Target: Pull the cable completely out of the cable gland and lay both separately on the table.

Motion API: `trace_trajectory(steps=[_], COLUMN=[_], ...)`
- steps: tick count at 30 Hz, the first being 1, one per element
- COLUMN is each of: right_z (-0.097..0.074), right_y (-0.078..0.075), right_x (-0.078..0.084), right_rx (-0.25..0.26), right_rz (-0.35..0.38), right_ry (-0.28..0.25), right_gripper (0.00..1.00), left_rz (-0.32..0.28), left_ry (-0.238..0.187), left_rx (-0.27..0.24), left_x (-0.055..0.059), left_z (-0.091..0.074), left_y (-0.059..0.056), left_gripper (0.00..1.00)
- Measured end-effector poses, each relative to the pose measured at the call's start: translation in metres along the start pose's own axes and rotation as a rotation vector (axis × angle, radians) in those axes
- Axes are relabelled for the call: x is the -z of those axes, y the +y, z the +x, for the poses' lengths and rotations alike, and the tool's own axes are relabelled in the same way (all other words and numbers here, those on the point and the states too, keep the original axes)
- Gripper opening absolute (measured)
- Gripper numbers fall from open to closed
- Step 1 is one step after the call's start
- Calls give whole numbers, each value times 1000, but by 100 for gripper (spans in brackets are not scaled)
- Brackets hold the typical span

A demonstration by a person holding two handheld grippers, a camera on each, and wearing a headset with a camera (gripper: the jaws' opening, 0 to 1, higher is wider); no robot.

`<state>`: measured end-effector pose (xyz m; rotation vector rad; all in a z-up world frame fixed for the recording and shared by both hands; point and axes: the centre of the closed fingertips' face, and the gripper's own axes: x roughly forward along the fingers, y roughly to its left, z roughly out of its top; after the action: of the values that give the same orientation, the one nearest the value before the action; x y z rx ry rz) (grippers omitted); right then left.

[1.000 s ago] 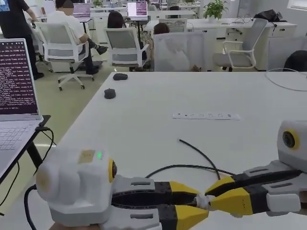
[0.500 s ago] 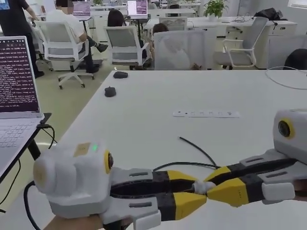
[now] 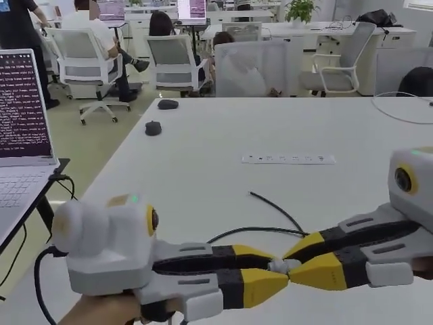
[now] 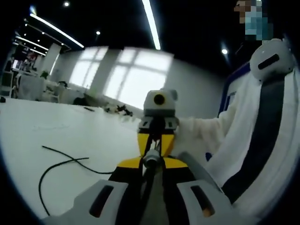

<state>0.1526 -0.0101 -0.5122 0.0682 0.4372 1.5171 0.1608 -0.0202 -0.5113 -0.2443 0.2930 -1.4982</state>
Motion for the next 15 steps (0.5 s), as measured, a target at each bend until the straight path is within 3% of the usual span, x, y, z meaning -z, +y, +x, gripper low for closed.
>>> trace_trajectory(steps=[2, 4, 7, 10, 15], right_z=[-1, -2, -3, -2, 0], right_y=[0, -2, -1, -1, -5], right_x=[-1, -5, -6, 3, -7], right_rx=[3, 14, 6, 4, 4], right_rz=[-22, -123, -101, -169, -111], right_ry=[5, -10, 1, 61, 1], right_gripper=[12, 13, 13, 12, 12], left_rz=[10, 40, 5, 14, -3], left_ry=[-3, -12, -33, -56, -82], left_rx=[-8, -17, -14, -7, -17], left_x=[-1, -4, -8, -12, -16], left_z=[0, 0, -1, -2, -5], left_y=[0, 2, 2, 1, 4], left_gripper=[15, 15, 14, 14, 14])
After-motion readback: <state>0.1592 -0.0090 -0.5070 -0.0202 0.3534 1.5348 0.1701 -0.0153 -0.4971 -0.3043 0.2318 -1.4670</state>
